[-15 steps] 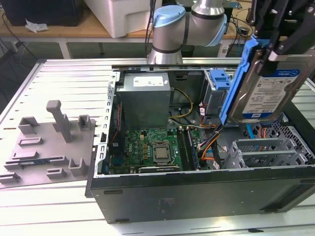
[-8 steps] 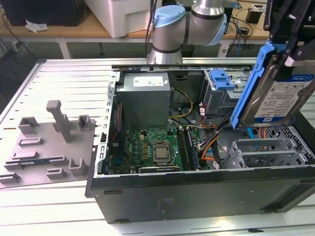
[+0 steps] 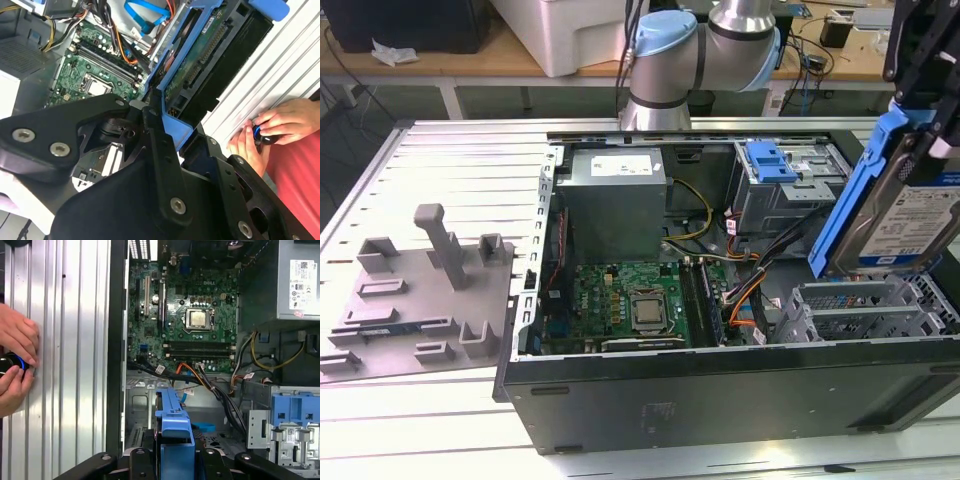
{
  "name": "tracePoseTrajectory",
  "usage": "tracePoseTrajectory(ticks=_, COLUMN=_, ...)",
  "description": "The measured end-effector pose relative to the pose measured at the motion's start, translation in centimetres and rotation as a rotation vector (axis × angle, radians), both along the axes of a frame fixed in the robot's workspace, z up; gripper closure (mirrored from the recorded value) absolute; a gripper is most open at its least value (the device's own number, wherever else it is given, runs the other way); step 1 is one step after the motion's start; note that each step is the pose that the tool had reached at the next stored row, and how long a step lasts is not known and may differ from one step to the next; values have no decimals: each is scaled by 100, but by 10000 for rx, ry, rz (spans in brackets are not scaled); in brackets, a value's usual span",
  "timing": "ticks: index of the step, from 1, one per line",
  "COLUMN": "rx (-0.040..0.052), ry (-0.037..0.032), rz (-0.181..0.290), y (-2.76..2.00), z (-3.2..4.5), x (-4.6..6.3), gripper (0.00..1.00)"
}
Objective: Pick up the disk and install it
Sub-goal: 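Insert the disk into the insertion slot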
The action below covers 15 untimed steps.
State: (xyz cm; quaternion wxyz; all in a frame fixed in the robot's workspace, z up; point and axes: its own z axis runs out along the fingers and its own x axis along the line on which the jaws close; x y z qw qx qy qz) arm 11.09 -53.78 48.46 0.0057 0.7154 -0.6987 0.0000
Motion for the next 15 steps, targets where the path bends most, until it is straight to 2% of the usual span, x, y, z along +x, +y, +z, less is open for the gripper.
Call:
tracePoseTrajectory(ticks=7, rx=1, ry=0, rz=-148, y=-2, z=-67, x=11, gripper=63)
tracePoseTrajectory(ticks=15, rx=11, ry=0, rz=-339, y=-2, z=-105, x=28, gripper=63)
